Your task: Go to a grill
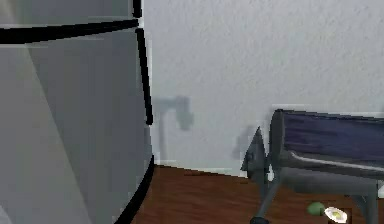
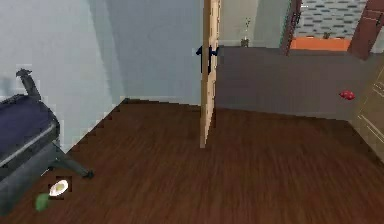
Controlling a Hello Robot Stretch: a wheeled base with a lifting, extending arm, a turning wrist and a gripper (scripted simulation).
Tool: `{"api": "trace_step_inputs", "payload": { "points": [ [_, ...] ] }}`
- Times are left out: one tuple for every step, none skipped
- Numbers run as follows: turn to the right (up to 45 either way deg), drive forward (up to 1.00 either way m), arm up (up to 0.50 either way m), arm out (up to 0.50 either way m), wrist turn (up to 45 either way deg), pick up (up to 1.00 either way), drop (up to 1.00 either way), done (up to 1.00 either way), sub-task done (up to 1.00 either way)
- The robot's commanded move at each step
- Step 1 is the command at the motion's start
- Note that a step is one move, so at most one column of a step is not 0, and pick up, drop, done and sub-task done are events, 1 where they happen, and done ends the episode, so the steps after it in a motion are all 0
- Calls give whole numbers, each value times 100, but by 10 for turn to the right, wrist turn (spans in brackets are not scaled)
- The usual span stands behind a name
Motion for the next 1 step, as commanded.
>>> {"api": "trace_step_inputs", "payload": {
  "points": [
    [0,50,0,0,0,0,0,0,0]
  ]
}}
